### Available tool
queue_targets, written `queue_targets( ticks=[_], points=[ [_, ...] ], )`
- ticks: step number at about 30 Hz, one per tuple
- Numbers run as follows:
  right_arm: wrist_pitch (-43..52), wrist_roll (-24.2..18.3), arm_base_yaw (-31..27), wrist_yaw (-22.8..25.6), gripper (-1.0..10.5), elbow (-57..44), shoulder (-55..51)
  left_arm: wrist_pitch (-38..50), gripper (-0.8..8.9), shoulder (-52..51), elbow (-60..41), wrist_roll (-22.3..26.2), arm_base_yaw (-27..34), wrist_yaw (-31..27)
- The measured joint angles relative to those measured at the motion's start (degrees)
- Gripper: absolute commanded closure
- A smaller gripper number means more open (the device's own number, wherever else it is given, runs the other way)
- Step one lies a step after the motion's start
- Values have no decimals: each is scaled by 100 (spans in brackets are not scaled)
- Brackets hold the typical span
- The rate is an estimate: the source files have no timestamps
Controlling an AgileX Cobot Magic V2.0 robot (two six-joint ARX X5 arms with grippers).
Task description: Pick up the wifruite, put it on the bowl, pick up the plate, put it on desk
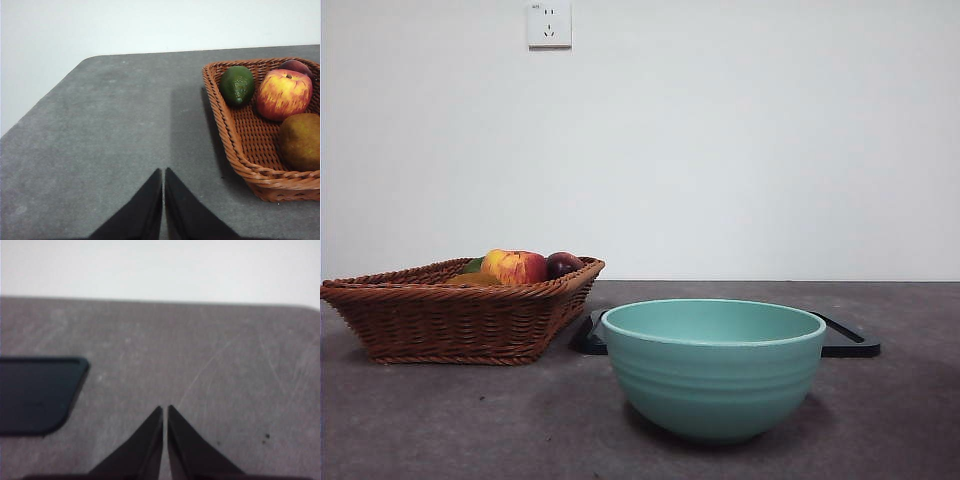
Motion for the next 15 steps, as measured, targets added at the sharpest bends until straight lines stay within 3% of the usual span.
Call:
queue_targets(
  ticks=[15],
  points=[
    [-186,39,81,-17,941,2,0,0,806,0,0,0,0,-2]
  ],
)
